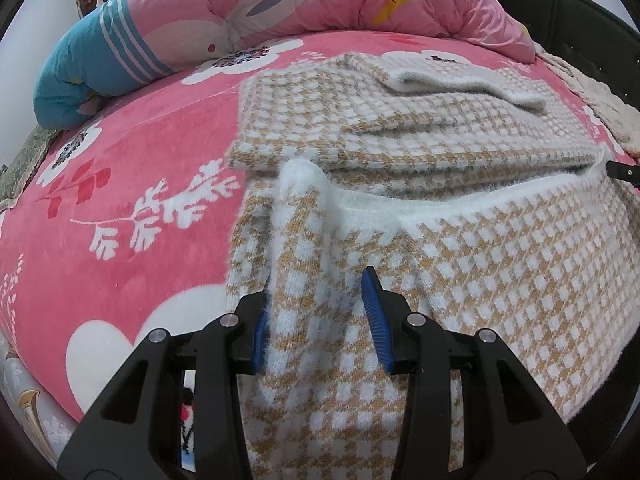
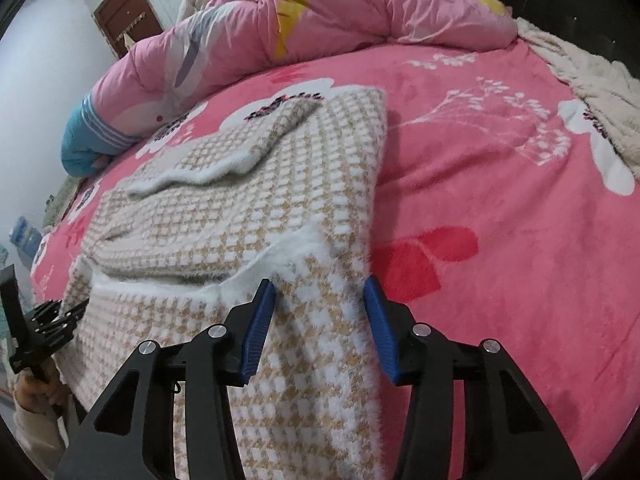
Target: Fold large clothes
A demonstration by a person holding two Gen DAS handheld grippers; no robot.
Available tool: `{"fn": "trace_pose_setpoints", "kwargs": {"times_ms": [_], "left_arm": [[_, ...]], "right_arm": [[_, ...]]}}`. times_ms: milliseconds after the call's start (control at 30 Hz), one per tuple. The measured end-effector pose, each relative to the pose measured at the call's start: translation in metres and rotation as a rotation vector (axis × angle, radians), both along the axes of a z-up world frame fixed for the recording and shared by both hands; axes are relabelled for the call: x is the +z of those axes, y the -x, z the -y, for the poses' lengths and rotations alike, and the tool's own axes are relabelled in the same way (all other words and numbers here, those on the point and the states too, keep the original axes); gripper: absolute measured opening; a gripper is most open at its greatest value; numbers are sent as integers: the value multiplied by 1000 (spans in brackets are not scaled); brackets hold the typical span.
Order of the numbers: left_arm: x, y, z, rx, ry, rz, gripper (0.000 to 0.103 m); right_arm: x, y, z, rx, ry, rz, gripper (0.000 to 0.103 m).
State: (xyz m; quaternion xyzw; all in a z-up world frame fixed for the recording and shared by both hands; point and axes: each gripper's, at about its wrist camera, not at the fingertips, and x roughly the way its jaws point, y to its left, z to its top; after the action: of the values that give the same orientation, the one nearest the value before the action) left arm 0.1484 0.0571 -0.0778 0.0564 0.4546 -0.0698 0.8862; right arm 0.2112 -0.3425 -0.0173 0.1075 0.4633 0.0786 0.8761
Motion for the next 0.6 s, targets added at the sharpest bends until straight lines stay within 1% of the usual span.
{"fn": "trace_pose_setpoints", "kwargs": {"times_ms": [67,133,200,300,433,600], "left_arm": [[0,0,0,0,2,0,40],[0,0,0,-2,0,0,40],[0,0,-1,-4,-2,0,40],[-1,0,0,-3,-1,0,40],[-1,0,0,-2,1,0,40],[-1,-1,1,3,-1,0,40]], "right_arm": [[3,5,-2,8,5,1,46],[8,13,-4,16,11,8,42],[14,22,-4,31,0,20,40],[21,31,-5,63,-21,33,40],[19,25,-3,74,-41,14,40],[8,11,3,61,-112,-12,40]]}}
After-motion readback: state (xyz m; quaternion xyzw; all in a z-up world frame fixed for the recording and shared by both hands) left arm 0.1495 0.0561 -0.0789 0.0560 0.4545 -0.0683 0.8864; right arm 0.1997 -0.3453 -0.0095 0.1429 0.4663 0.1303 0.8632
